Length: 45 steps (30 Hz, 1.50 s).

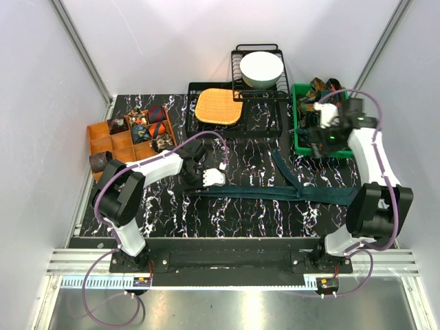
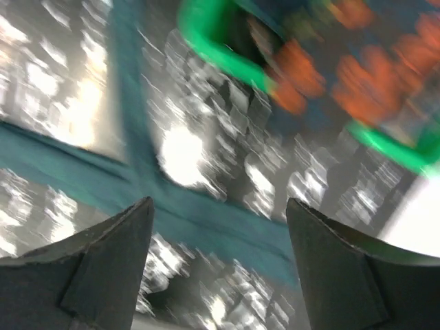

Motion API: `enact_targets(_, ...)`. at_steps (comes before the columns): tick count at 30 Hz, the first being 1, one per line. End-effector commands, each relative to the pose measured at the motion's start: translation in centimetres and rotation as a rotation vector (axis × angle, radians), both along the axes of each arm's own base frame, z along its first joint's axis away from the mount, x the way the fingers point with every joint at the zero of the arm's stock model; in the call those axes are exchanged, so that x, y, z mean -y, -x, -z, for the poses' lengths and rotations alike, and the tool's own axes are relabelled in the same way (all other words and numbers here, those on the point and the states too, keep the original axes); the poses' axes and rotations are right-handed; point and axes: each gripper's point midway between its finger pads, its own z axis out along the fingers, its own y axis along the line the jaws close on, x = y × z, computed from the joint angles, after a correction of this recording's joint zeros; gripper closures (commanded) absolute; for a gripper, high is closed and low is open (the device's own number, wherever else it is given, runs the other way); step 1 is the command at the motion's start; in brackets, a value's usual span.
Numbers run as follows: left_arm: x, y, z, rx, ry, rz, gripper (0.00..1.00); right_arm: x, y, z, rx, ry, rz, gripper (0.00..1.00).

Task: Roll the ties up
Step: Flatten out the tie at the center of the board.

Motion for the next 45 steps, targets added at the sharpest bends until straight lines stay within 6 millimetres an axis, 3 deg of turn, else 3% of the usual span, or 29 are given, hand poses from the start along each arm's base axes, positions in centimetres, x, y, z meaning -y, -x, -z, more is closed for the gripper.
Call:
enact_targets(1, -1.0, 0.7, 1.1, -0.024, -0.029, -0.016, 0.52, -7.2, -3.3, 1.3, 0.061, -0.262, 0.1, 0.19)
enact_targets(2, -1.1, 0.7, 1.1, -0.024, -0.034, -0.013, 0.51, -8.3, -4.8, 0.9, 0.126, -0.313, 0.093, 0.24)
enact_targets(3, -1.0, 0.7, 1.1, -0.024, -0.034, -0.013, 0.51, -9.1, -4.6, 2.0, 0.108, -0.348, 0.13, 0.26)
enact_targets(4, -1.1, 0.6, 1.0, -0.023, -0.033, -0.015, 0.51, -10.9, -5.7, 2.3, 0.145, -0.352, 0.098, 0.27)
enact_targets(7, -1.1, 0.7, 0.9, -0.028, -0.034, -0.013, 0.51, -12.0, -6.9, 4.9, 0.133, -0.292, 0.102, 0.31)
enact_targets(16, -1.0, 0.8, 1.1, -0.035, -0.033, -0.011, 0.51, -13.0, -10.1, 10.3, 0.105, -0.196, 0.104, 0.41)
enact_targets(29, -0.9, 0.9, 1.4, -0.05, -0.029, -0.017, 0.51, -14.0, -11.6, 12.3, 0.108, -0.107, 0.096, 0.4)
enact_targets(34, -1.1, 0.9, 1.5, -0.046, -0.039, -0.014, 0.51, -14.9, -11.1, 14.0, 0.055, -0.08, 0.039, 0.43)
enact_targets(37, -1.2, 0.9, 1.6, -0.052, -0.042, -0.018, 0.51, -15.0, -10.6, 14.8, 0.023, -0.075, 0.026, 0.58)
enact_targets(40, -1.4, 1.1, 1.7, -0.059, -0.041, -0.027, 0.51, -14.9, -9.8, 14.0, 0.015, -0.064, -0.001, 0.76)
enact_targets(43, -1.7, 0.9, 1.8, -0.059, -0.042, -0.038, 0.51, -14.4, -8.6, 11.8, 0.026, -0.046, -0.039, 0.87)
enact_targets(44, -1.7, 0.9, 1.8, -0.059, -0.044, -0.039, 0.51, -14.0, -8.1, 10.1, 0.045, -0.039, -0.042, 0.93)
enact_targets(45, -1.7, 0.9, 1.8, -0.059, -0.043, -0.041, 0.52, -13.9, -7.4, 9.8, 0.041, -0.032, -0.05, 1.0)
